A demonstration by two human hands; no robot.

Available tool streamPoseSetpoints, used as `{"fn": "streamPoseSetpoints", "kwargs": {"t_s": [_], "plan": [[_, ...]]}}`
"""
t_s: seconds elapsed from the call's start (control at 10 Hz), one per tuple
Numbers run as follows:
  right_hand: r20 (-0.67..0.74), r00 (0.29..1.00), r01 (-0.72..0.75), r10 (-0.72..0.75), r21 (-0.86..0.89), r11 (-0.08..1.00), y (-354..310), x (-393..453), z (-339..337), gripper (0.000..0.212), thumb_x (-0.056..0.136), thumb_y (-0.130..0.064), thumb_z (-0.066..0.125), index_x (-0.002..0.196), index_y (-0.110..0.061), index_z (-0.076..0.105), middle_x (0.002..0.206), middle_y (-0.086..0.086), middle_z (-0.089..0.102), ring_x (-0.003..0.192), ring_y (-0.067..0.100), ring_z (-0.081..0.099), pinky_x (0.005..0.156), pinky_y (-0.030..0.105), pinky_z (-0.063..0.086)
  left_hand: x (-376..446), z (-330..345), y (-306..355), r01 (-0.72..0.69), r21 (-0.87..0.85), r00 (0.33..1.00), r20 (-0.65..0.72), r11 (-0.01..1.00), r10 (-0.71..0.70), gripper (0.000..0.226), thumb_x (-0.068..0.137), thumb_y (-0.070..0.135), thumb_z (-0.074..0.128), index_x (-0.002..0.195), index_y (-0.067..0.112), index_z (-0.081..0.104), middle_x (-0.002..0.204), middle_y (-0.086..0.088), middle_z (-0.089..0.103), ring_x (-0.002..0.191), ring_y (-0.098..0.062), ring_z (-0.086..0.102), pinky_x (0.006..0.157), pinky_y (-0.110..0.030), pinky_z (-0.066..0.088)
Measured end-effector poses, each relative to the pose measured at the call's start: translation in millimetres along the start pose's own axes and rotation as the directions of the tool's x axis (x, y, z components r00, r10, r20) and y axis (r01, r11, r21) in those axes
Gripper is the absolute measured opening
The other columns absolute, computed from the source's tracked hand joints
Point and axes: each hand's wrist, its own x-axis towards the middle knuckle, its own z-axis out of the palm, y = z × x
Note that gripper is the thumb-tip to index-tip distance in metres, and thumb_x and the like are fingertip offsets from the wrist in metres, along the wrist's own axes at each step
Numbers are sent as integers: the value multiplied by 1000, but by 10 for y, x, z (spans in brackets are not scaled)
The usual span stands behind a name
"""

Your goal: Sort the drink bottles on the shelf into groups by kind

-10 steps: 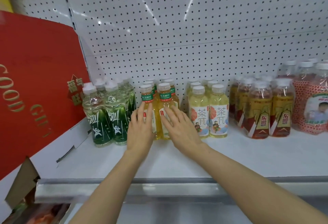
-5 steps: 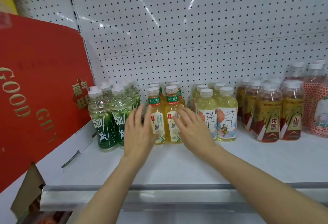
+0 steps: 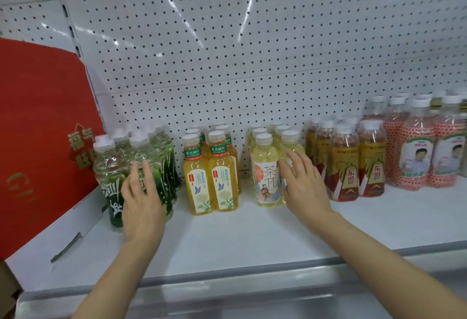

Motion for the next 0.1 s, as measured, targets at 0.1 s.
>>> {"fn": "streamPoseSetpoints", "kwargs": {"t_s": [0.1], "plan": [[-9, 1000, -17, 19, 145, 989, 47, -44, -126, 61, 74, -12, 77, 130, -6, 54, 138, 14, 50, 126, 34, 47, 96, 45, 48, -92, -135, 61, 79, -117, 996, 46, 990, -74, 120, 77, 21, 82, 159, 21, -6, 166, -6, -2, 142, -39, 25, 95, -54, 50]]}}
